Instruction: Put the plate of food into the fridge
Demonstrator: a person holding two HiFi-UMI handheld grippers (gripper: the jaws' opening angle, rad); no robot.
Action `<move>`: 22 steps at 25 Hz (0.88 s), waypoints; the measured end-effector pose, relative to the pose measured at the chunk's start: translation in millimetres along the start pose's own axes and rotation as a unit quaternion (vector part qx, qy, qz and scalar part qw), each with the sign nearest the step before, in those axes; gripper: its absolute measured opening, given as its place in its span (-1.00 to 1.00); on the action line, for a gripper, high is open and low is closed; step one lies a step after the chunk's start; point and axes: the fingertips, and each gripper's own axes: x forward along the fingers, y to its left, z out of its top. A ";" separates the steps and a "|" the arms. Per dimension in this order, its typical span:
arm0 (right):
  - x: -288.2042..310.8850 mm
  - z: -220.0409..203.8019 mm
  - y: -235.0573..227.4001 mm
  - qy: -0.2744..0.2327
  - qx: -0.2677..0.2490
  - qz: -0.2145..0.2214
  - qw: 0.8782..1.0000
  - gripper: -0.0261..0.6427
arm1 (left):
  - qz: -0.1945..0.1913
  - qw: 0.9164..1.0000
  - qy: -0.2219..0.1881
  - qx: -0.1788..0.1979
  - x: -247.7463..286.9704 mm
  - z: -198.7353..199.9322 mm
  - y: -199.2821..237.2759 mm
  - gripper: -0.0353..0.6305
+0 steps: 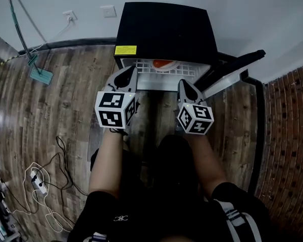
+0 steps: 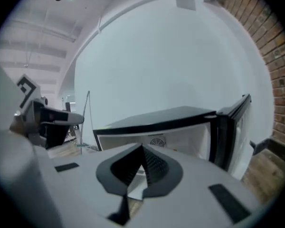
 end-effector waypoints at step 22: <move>-149.2 480.2 92.4 -0.061 -0.025 -0.038 0.997 -0.89 | -0.069 0.997 -0.026 0.012 -109.1 422.7 -106.7 -0.90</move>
